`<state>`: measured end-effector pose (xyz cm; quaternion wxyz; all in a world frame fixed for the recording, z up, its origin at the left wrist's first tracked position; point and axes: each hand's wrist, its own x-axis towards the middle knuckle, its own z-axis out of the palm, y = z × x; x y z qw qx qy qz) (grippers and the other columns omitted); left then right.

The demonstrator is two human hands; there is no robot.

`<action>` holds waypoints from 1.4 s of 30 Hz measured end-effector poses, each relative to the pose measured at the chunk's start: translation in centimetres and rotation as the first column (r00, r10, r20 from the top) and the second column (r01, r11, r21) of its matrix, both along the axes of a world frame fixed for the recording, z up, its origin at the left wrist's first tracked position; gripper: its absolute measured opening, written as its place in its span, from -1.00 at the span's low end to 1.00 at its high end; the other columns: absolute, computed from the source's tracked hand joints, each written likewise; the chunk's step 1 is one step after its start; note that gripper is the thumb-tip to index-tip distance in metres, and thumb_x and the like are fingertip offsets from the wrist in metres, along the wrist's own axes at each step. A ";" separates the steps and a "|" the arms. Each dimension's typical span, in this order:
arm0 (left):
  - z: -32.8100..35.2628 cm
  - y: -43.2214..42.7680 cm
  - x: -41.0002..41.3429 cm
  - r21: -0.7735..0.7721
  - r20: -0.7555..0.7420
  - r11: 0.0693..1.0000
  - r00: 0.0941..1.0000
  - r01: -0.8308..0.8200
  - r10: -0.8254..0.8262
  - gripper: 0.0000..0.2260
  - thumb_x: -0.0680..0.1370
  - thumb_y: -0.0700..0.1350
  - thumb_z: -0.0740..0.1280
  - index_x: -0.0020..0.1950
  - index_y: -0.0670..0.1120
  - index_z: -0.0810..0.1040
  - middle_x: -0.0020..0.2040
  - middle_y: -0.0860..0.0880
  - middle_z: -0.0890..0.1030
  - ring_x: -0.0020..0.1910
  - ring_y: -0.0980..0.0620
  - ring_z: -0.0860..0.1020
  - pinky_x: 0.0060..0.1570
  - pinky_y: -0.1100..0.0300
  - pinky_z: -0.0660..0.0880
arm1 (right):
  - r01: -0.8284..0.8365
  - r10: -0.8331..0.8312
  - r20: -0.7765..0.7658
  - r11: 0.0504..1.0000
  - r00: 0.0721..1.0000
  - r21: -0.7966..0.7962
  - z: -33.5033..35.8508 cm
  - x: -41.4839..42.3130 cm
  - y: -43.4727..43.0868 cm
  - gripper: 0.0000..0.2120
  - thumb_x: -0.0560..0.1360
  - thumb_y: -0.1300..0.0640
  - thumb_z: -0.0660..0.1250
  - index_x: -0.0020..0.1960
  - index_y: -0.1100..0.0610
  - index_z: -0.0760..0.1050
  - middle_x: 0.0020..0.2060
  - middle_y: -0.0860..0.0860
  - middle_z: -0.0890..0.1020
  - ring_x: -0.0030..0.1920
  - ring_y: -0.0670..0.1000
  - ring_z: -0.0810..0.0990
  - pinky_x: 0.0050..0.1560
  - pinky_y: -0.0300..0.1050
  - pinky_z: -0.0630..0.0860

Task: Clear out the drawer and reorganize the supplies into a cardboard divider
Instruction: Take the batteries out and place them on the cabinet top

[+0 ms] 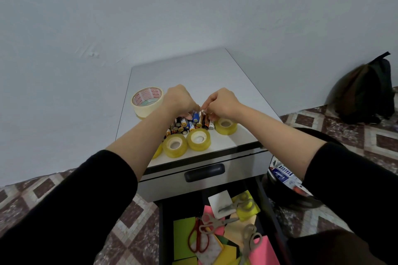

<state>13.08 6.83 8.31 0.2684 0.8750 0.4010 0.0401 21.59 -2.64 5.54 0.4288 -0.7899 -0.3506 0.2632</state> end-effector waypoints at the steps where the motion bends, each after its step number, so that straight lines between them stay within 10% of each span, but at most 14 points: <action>1: -0.1 0.1 0.0 0.000 -0.002 1.000 1.000 -0.004 0.004 -0.79 0.42 -0.14 0.48 -0.09 -0.27 0.64 -0.64 0.09 0.50 -0.36 0.04 0.62 0.00 0.04 0.59 | 0.005 -0.005 -0.004 1.000 1.000 0.002 0.1 0.0 -0.1 -0.82 0.47 0.39 0.29 -0.26 0.22 0.56 -0.37 0.08 0.58 -0.46 0.01 0.54 -0.32 -0.20 0.57; 6: -0.3 0.2 -0.2 -0.009 0.010 1.000 1.000 0.002 -0.002 -0.77 0.40 -0.18 0.49 -0.05 -0.31 0.63 -0.31 -0.13 0.67 -0.19 -0.09 0.64 0.04 0.02 0.58 | 0.036 -0.034 -0.039 0.998 0.999 0.049 0.4 0.3 -0.7 -0.77 0.46 0.42 0.28 -0.31 0.20 0.53 -0.31 0.11 0.58 -0.50 -0.03 0.54 -0.48 -0.29 0.52; 10: 0.0 0.4 -0.3 0.101 0.062 0.994 0.997 0.039 -0.046 -0.83 0.42 -0.19 0.46 -0.03 -0.24 0.66 -0.02 -0.15 0.66 0.00 -0.08 0.60 0.03 0.10 0.55 | 0.023 -0.010 0.164 0.997 0.986 -0.076 1.2 0.8 -2.0 -0.97 0.39 0.28 0.43 -0.20 0.22 0.58 -0.23 0.07 0.58 -0.25 0.03 0.54 -0.22 -0.13 0.51; 18: -0.9 0.8 -0.3 0.108 -0.075 0.970 0.975 0.216 -0.208 -0.75 0.58 -0.14 0.25 0.23 -0.13 0.57 0.21 -0.08 0.57 0.18 0.00 0.49 0.02 0.28 0.34 | -0.027 0.182 0.352 0.914 0.918 -0.404 0.3 0.1 -4.8 -0.37 0.24 -0.06 0.57 0.19 0.21 0.50 0.11 0.10 0.57 0.11 0.09 0.51 0.02 -0.11 0.45; 26: -1.8 1.6 0.5 0.137 -0.134 0.969 0.973 0.207 -0.189 -0.69 0.54 0.05 0.31 -0.06 -0.19 0.66 -0.13 -0.16 0.63 -0.21 0.02 0.45 -0.37 0.26 0.33 | -0.044 0.181 0.364 0.935 0.914 -0.353 0.0 0.4 -4.7 -0.31 0.30 -0.04 0.54 0.34 0.15 0.43 0.25 0.08 0.51 0.23 0.08 0.47 0.07 -0.16 0.38; 33: -1.6 1.8 1.9 0.176 -0.137 0.967 0.977 0.185 -0.162 -0.66 0.47 0.04 0.40 -0.19 -0.26 0.65 -0.30 -0.15 0.59 -0.28 -0.01 0.49 -0.13 0.10 0.51 | -0.047 0.176 0.367 0.941 0.913 -0.335 0.0 0.6 -4.4 -0.33 0.29 0.00 0.55 0.33 0.15 0.42 0.23 0.08 0.51 0.21 0.08 0.47 0.06 -0.15 0.38; 42: -1.5 2.1 2.0 0.160 -0.070 0.984 0.995 0.081 -0.070 -0.81 0.42 -0.01 0.44 -0.27 -0.12 0.58 -0.37 -0.04 0.56 -0.31 0.05 0.47 -0.31 0.23 0.43 | -0.055 0.173 0.363 0.948 0.916 -0.312 -0.2 0.7 -4.3 -0.38 0.29 0.04 0.56 0.25 0.17 0.41 0.19 0.08 0.51 0.16 0.08 0.47 0.00 -0.15 0.39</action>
